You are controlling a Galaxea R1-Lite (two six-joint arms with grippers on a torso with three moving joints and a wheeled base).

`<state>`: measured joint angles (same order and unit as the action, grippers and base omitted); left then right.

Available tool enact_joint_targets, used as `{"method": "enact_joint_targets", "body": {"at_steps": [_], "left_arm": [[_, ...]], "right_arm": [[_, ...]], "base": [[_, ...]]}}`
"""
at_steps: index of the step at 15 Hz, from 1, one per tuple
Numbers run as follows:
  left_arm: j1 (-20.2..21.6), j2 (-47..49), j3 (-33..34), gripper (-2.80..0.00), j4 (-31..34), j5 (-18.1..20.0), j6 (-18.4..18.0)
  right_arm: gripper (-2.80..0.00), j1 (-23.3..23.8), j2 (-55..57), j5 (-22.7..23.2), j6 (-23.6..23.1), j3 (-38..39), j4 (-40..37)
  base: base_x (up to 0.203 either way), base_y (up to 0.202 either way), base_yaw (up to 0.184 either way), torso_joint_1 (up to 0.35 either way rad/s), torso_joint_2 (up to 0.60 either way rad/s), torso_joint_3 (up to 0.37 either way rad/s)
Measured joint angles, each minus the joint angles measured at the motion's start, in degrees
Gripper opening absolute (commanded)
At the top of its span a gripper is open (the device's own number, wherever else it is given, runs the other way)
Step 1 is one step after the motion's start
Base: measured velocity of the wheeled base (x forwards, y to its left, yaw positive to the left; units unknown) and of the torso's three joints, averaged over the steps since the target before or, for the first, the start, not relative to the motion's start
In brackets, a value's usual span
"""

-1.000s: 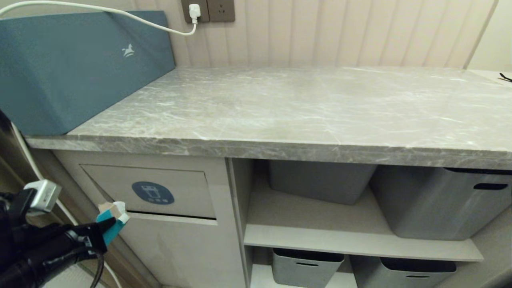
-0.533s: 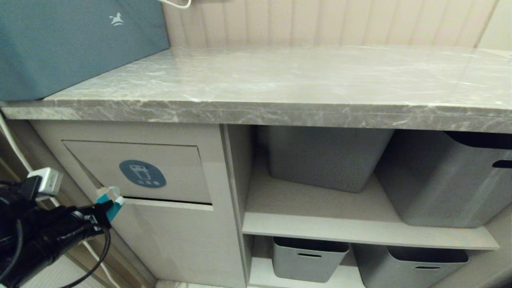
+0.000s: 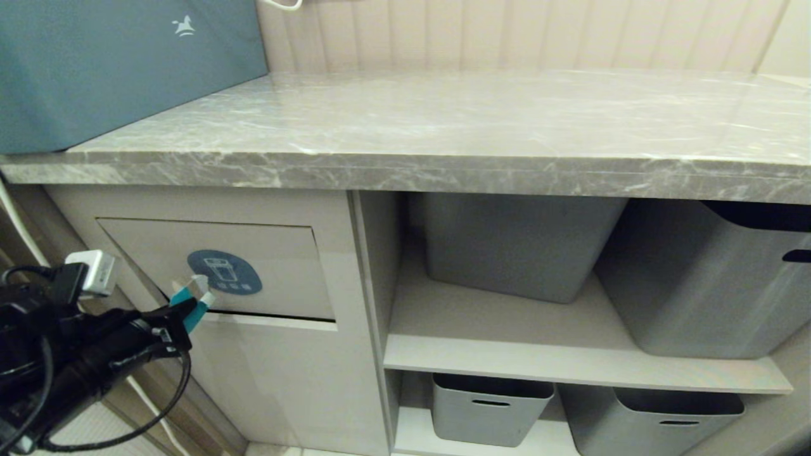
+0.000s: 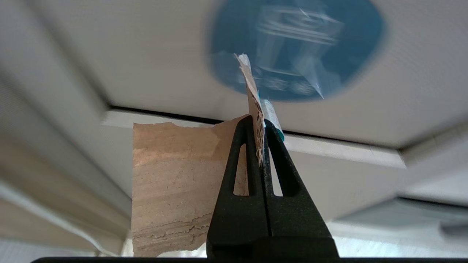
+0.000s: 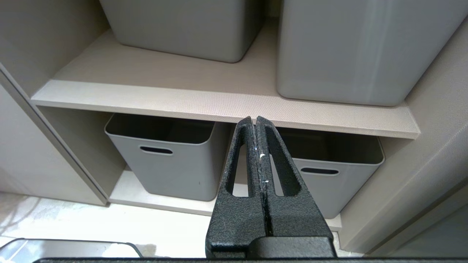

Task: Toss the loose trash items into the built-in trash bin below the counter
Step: Put the garbage in the trash can

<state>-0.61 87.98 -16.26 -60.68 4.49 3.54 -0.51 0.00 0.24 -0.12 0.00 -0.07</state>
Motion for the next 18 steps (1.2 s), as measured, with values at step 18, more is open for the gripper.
{"method": "enact_joint_targets", "body": {"at_steps": [18], "left_arm": [[-0.66, 23.22, -13.39, -2.8, -16.58, 1.93, -1.28]], "right_arm": [[-2.8, 0.0, 0.0, 0.0, -0.04, 0.0, -0.02]], "base": [[0.0, 0.0, 0.0, 0.0, 0.0, 0.0]]}}
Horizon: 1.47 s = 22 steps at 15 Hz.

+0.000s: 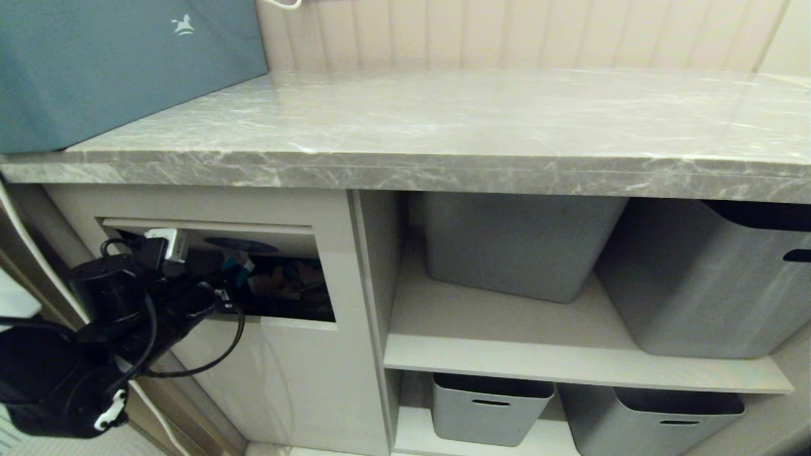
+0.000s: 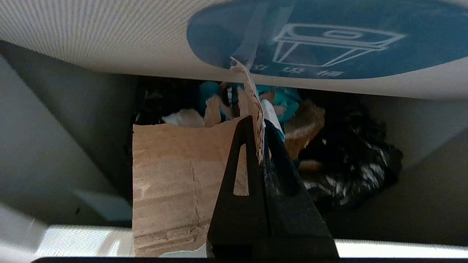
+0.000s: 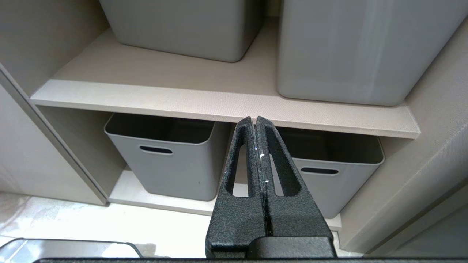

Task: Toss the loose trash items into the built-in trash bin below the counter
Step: Put the garbage in the trash can

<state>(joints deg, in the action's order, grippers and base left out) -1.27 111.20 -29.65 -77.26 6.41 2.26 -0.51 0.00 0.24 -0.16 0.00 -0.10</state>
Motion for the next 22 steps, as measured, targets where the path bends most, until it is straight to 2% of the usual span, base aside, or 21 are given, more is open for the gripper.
{"method": "enact_joint_targets", "body": {"at_steps": [1, 12, 15, 18, 19, 22], "left_arm": [[0.08, 0.78, -0.06, 0.0, -0.33, 0.25, 0.76], [0.25, 2.5, 0.63, 0.0, -1.63, 0.41, 1.05], [0.14, -0.59, 5.72, 0.0, -1.52, 0.42, 1.05], [-0.07, -8.33, 14.56, 0.0, -1.48, 0.44, 1.12], [-0.14, -11.63, 17.39, -2.8, -1.41, 0.45, 1.12], [-0.14, -21.65, 25.04, -2.8, -0.72, 0.46, 1.18]], "right_arm": [[-2.8, 0.0, 0.0, -0.02, 0.02, 0.0, 0.0], [-2.8, 0.0, 0.0, -0.02, 0.0, 0.0, 0.0], [-2.8, 0.0, 0.0, 0.0, 0.02, 0.0, 0.0], [-2.8, 0.0, 0.0, 0.0, 0.05, 0.0, 0.0], [-2.8, 0.0, 0.0, -0.02, 0.05, 0.0, 0.0], [-2.8, 0.0, 0.0, 0.0, 0.02, 0.0, 0.0]], "base": [[0.0, 0.0, 0.0, 0.0, 0.0, 0.0], [0.0, 0.0, 0.0, 0.0, 0.0, 0.0], [0.0, 0.0, 0.0, 0.0, 0.0, 0.0], [0.0, 0.0, 0.0, 0.0, 0.0, 0.0], [0.0, 0.0, 0.0, 0.0, 0.0, 0.0], [0.0, 0.0, 0.0, 0.0, 0.0, 0.0]]}}
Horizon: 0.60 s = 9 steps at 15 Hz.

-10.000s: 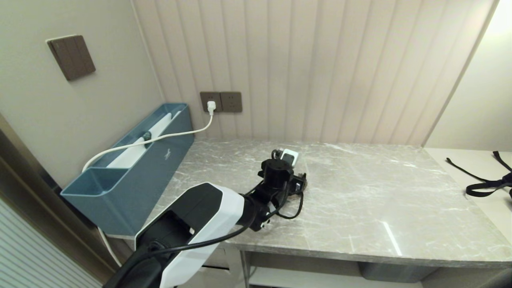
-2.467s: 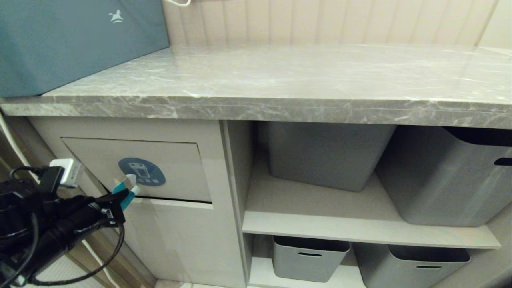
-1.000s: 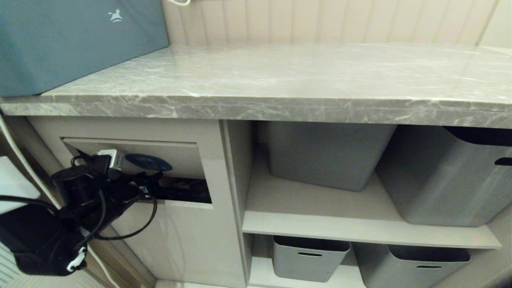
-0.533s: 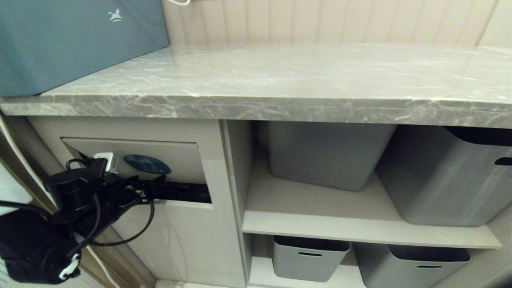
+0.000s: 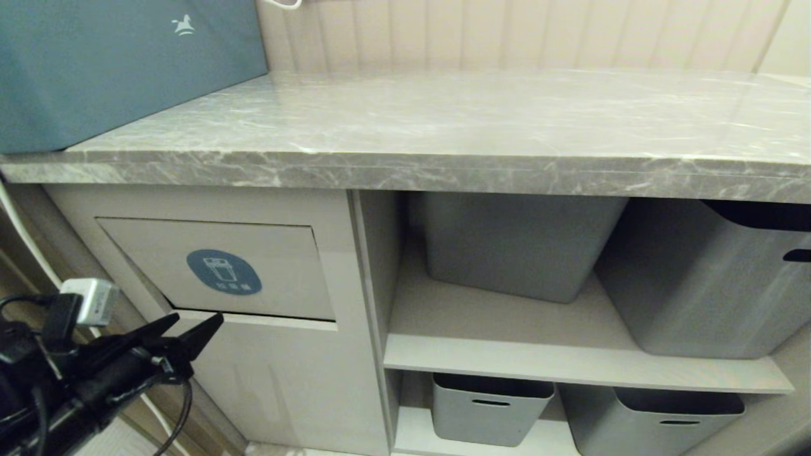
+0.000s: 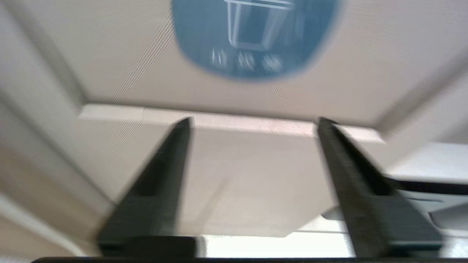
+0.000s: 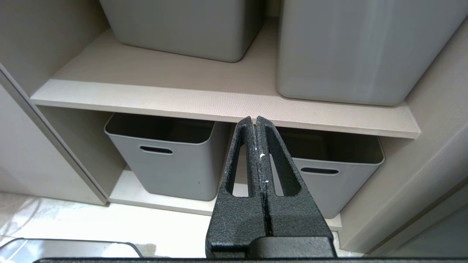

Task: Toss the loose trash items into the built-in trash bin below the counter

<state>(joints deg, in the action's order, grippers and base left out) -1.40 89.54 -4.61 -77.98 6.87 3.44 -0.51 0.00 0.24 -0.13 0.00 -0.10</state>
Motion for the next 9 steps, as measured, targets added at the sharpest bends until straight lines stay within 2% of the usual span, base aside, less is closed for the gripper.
{"method": "enact_joint_targets", "body": {"at_steps": [2, 4, 6, 9], "left_arm": [[0.0, -6.55, 2.18, -2.8, 2.8, 0.07, 0.02], [0.0, -13.72, 2.49, -2.8, 9.11, 0.18, 0.06], [0.0, -22.22, 1.19, -2.8, 19.0, 0.41, 0.13], [-0.19, -37.88, -0.84, -2.8, 37.82, 0.77, 0.04]], "right_arm": [[-2.8, 0.0, 0.0, 0.0, 0.0, 0.0, 0.0], [-2.8, 0.0, 0.0, -0.02, -0.02, 0.0, 0.0], [-2.8, 0.0, 0.0, 0.0, 0.0, 0.0, 0.0], [-2.8, 0.0, 0.0, 0.0, 0.0, 0.0, 0.0]], "base": [[0.0, 0.0, 0.0, 0.0, 0.0, 0.0], [0.0, 0.0, 0.0, 0.0, 0.0, 0.0], [0.0, 0.0, 0.0, 0.0, 0.0, 0.0], [0.0, 0.0, 0.0, 0.0, 0.0, 0.0]]}}
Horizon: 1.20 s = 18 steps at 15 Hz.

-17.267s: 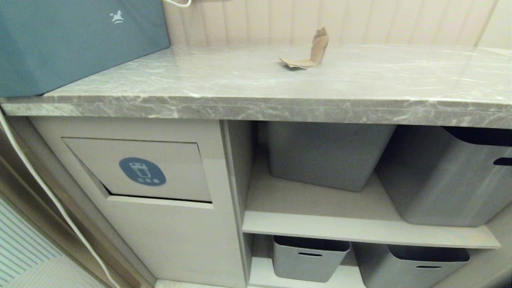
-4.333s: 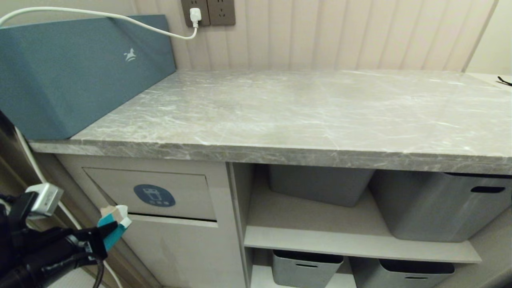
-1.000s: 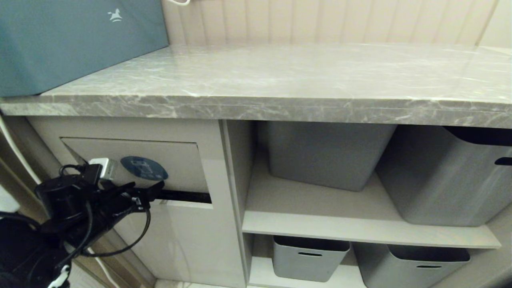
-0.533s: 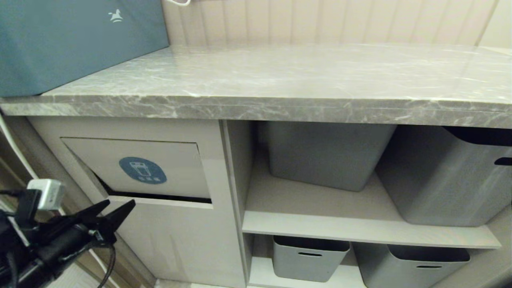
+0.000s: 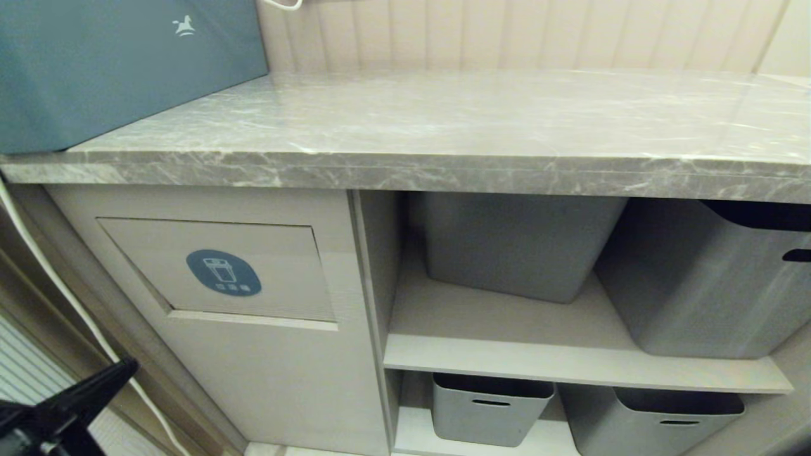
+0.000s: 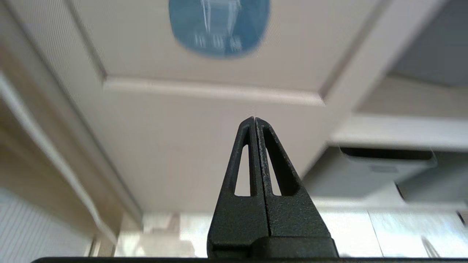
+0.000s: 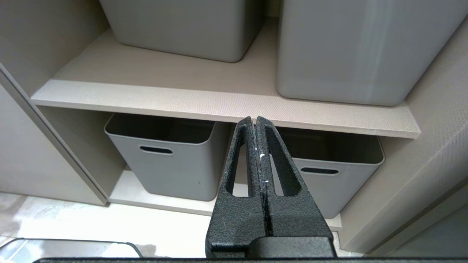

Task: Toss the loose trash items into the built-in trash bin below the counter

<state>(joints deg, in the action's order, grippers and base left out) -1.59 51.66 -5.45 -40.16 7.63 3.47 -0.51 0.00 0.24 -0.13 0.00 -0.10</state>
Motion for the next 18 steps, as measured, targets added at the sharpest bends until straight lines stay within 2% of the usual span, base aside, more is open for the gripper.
{"method": "enact_joint_targets", "body": {"at_steps": [2, 5, 7, 9, 13, 18], "left_arm": [[-0.41, -10.23, -0.1, -2.8, 11.47, -0.31, -0.44], [1.19, -24.69, 3.0, -2.8, 23.47, -1.89, -3.86], [2.25, -33.04, 4.36, -2.8, 33.09, -5.51, -5.94], [2.14, -39.25, 4.59, -2.8, 40.67, -6.65, -7.49], [1.48, -48.23, 4.75, -2.8, 41.41, -6.17, -7.79], [1.44, -51.44, 5.34, -2.8, 40.09, -6.72, -6.57]], "right_arm": [[-2.8, 0.0, 0.0, -0.02, 0.0, 0.0, 0.0], [-2.8, 0.0, 0.0, -0.02, -0.02, 0.0, 0.01], [-2.8, 0.0, 0.0, -0.01, -0.02, 0.0, 0.01], [-2.8, 0.0, 0.0, 0.0, -0.02, 0.0, 0.02], [-2.8, 0.0, 0.0, -0.01, -0.02, 0.0, 0.0], [-2.8, 0.0, 0.0, 0.0, -0.05, 0.0, 0.0]], "base": [[0.0, 0.0, 0.0, 0.0, 0.0, 0.0], [0.0, 0.0, 0.0, 0.0, 0.0, 0.0], [0.0, 0.0, 0.0, 0.0, 0.0, 0.0], [0.0, 0.0, 0.0, 0.0, 0.0, 0.0], [0.0, 0.0, 0.0, 0.0, 0.0, 0.0], [0.0, 0.0, 0.0, 0.0, 0.0, 0.0]]}}
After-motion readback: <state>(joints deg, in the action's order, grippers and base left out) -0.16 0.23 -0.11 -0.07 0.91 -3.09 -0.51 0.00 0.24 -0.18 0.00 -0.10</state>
